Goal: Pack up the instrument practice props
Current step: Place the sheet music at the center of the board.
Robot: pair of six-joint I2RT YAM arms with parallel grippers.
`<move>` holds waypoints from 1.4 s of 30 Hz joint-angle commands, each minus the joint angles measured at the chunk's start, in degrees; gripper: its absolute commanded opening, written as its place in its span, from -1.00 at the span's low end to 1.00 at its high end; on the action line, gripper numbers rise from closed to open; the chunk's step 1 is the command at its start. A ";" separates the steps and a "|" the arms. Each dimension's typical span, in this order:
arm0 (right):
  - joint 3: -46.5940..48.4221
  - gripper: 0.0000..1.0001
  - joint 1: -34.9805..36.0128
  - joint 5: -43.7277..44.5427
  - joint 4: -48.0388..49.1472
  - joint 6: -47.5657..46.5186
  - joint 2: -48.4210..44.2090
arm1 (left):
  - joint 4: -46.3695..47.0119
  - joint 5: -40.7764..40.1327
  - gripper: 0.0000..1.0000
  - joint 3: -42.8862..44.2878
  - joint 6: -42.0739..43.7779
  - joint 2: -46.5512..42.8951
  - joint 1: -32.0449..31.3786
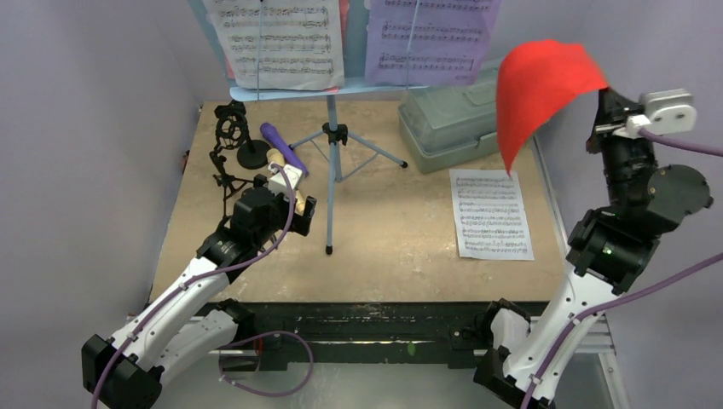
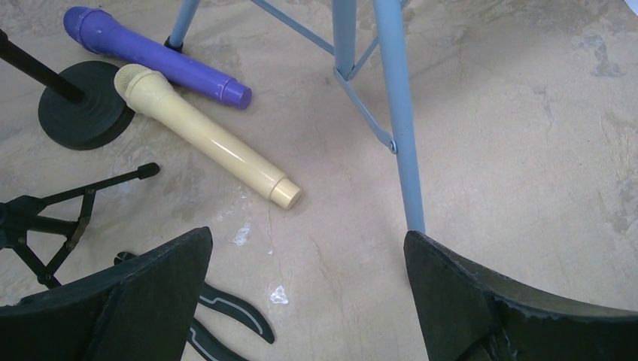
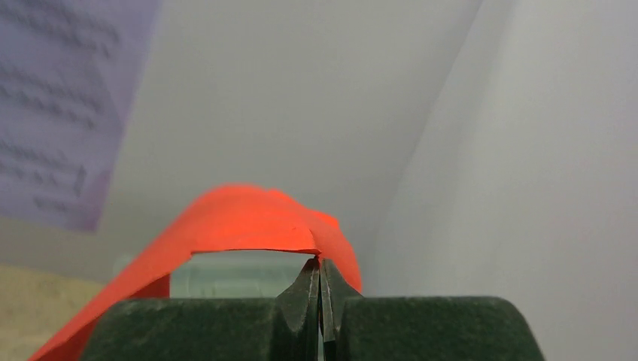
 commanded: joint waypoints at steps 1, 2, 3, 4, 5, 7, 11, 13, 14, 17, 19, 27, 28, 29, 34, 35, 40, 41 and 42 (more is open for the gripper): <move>-12.11 -1.00 -0.29 3.78 -14.63 -20.39 -1.58 | 1.36 1.04 0.99 0.36 0.16 -0.90 0.36; -14.69 -1.00 -0.28 4.16 -17.28 -23.45 -1.28 | 1.42 1.16 0.99 0.35 0.17 -0.86 0.36; -16.66 -1.00 -0.28 4.74 -19.46 -25.97 -0.55 | 1.41 1.38 0.99 0.42 0.13 -0.78 0.37; -18.52 -1.00 -0.30 5.21 -21.41 -28.27 0.73 | 1.38 1.62 0.99 0.43 0.11 -0.69 0.32; -19.77 -1.00 -0.28 5.79 -23.09 -30.09 3.10 | 1.40 1.72 0.99 0.43 0.04 -0.61 0.33; -20.51 -1.00 -0.35 6.75 -26.32 -33.07 7.80 | 1.41 1.90 0.99 0.52 -0.02 -0.59 0.34; -15.95 -1.00 -0.60 4.72 -36.23 -36.90 18.39 | 1.23 1.64 1.00 0.52 -0.04 -1.00 0.32; -13.16 -1.00 -0.63 1.12 -43.05 -40.14 21.92 | 1.23 1.41 1.00 0.45 -0.04 -1.43 0.37; -12.35 -1.00 -0.63 -0.61 -45.98 -41.55 22.92 | 1.23 1.35 1.00 0.44 -0.07 -1.53 0.33; -12.37 -1.00 -0.54 -3.82 -52.83 -45.18 21.86 | 1.23 1.67 1.00 0.52 -0.05 -1.56 0.36; -12.49 -1.00 -0.46 -6.27 -55.74 -47.58 19.84 | 1.30 1.90 1.00 0.52 -0.05 -1.56 0.32; -7.35 -1.00 -0.37 -16.06 -66.69 -49.90 10.11 | 1.24 2.03 1.00 0.61 -0.18 -1.46 0.34; -6.59 -1.00 -0.37 -17.50 -67.74 -49.55 9.48 | 1.23 2.06 1.00 0.61 -0.19 -1.47 0.32; -6.31 -1.00 -0.37 -19.20 -68.17 -48.74 8.90 | 1.23 1.97 1.00 0.59 -0.12 -1.47 0.31; -13.50 -1.00 -0.37 -16.33 -54.38 -35.02 6.04 | 1.14 1.92 1.00 0.53 -0.18 -1.62 0.34; -16.11 -1.00 -0.37 -14.84 -51.40 -32.94 5.99 | 1.15 1.93 0.99 0.53 -0.18 -1.71 0.33; -24.18 -1.00 -0.53 -9.33 -41.21 -28.20 11.14 | 1.26 2.15 1.00 0.50 -0.12 -1.97 0.32; -24.93 -1.00 -0.54 -8.31 -39.61 -27.25 12.44 | 1.27 2.15 1.00 0.52 -0.12 -2.03 0.36; -25.52 -1.00 -0.59 -7.15 -37.91 -26.91 13.69 | 1.31 2.10 1.00 0.51 -0.11 -2.08 0.33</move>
